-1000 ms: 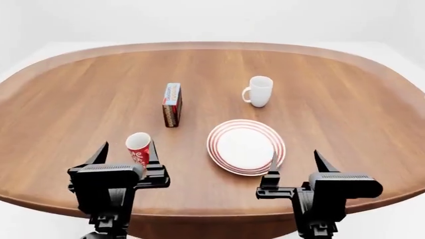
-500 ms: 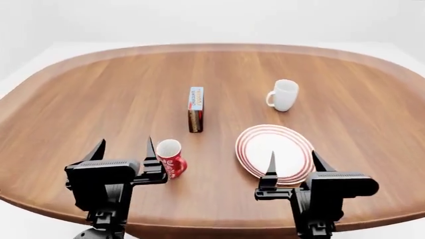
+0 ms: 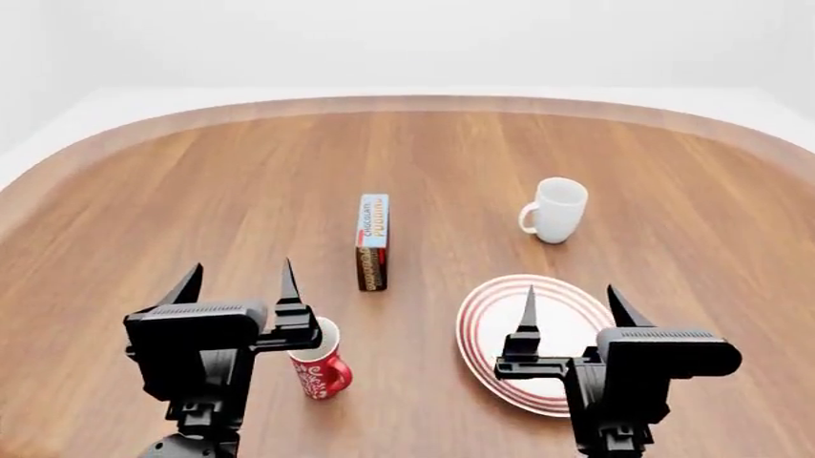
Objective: Pick up the red mug and put it on the plate
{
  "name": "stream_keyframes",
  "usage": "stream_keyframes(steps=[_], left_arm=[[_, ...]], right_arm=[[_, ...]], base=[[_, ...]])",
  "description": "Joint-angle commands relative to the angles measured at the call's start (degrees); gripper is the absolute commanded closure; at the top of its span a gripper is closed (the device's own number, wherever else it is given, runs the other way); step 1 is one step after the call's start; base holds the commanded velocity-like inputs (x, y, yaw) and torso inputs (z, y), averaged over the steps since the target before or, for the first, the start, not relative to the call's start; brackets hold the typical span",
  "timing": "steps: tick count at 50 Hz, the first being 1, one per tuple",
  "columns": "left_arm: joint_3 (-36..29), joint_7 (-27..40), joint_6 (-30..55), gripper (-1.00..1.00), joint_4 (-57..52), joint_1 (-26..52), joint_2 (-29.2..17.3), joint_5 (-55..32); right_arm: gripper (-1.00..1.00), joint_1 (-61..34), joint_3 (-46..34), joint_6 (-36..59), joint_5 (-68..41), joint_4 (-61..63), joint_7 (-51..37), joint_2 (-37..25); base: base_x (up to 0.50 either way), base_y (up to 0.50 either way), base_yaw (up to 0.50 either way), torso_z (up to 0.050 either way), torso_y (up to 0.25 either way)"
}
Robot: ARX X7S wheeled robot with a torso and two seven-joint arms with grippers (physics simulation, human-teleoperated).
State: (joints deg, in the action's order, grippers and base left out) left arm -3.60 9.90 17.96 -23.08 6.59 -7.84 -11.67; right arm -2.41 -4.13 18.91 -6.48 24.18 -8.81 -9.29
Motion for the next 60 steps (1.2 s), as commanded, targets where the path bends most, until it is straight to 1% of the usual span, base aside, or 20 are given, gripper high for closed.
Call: stream_keyframes(steps=[1, 11, 22, 33, 40, 43, 45, 48, 52, 55, 60], left_arm=[[-0.31, 0.58, 0.16, -1.00, -0.34, 0.16, -0.60, -0.76], [-0.64, 0.94, -0.05, -1.00, -0.36, 0.16, -1.03, -1.21], [0.75, 1.95, 1.36, -1.00, -1.07, 1.35, -1.67, -2.89], [2.46, 2.78, 2.28, -1.00, -2.74, 1.96, -2.64, -4.52], [3.41, 3.42, 2.60, -1.00, -2.97, 2.45, -2.83, -5.48], [3.94, 3.70, 3.26, -1.00, -2.97, 3.31, -3.24, -6.19], [5.35, 4.95, 3.72, -1.00, -3.36, 3.98, -3.28, -6.41], [6.38, 6.16, 3.52, -1.00, -3.36, 4.14, -3.52, -5.84], [7.44, 7.35, 2.51, -1.00, 0.46, 5.64, -3.78, -4.52], [8.40, 6.75, 2.20, -1.00, 3.37, 8.33, -4.51, -5.17], [8.24, 4.55, 1.09, -1.00, 6.53, 10.59, -5.51, -6.05]], right_arm=[[-1.00, 0.13, -0.10, -0.24, -0.06, 0.40, -1.00, -0.38], [-1.00, -0.01, -0.25, -0.13, -0.60, -0.54, -1.22, -0.78], [-1.00, -0.65, -4.51, 4.43, 0.19, -0.05, 0.47, -2.32], [-1.00, -0.45, -5.93, 3.79, -0.83, 0.21, 1.74, -2.74], [-1.00, -1.09, -9.07, 5.05, 0.59, -0.16, 3.14, -4.23], [-1.00, -1.64, -8.06, 5.38, -0.64, -0.26, 3.39, -4.28], [-1.00, -1.00, -6.57, 3.32, -4.65, -1.17, 6.16, -4.22], [-1.00, -1.01, -6.32, 2.34, -7.02, -2.80, 8.51, -4.41], [-1.00, -2.13, -7.74, 4.10, -7.59, -2.28, 9.40, -4.55], [-1.00, -4.82, -10.76, 6.32, -6.26, -3.37, 9.74, -4.08], [-1.00, -7.88, -11.40, 5.22, -7.85, -8.00, 11.61, -2.42]], base=[[0.00, 0.00, 0.00, 0.000, 0.000], [0.00, 0.00, 0.00, 0.000, 0.000], [0.00, 0.00, 0.00, 0.000, 0.000], [0.00, 0.00, 0.00, 0.000, 0.000], [0.00, 0.00, 0.00, 0.000, 0.000], [0.00, 0.00, 0.00, 0.000, 0.000], [0.00, 0.00, 0.00, 0.000, 0.000], [0.00, 0.00, 0.00, 0.000, 0.000], [0.00, 0.00, 0.00, 0.000, 0.000], [0.00, 0.00, 0.00, 0.000, 0.000], [0.00, 0.00, 0.00, 0.000, 0.000]])
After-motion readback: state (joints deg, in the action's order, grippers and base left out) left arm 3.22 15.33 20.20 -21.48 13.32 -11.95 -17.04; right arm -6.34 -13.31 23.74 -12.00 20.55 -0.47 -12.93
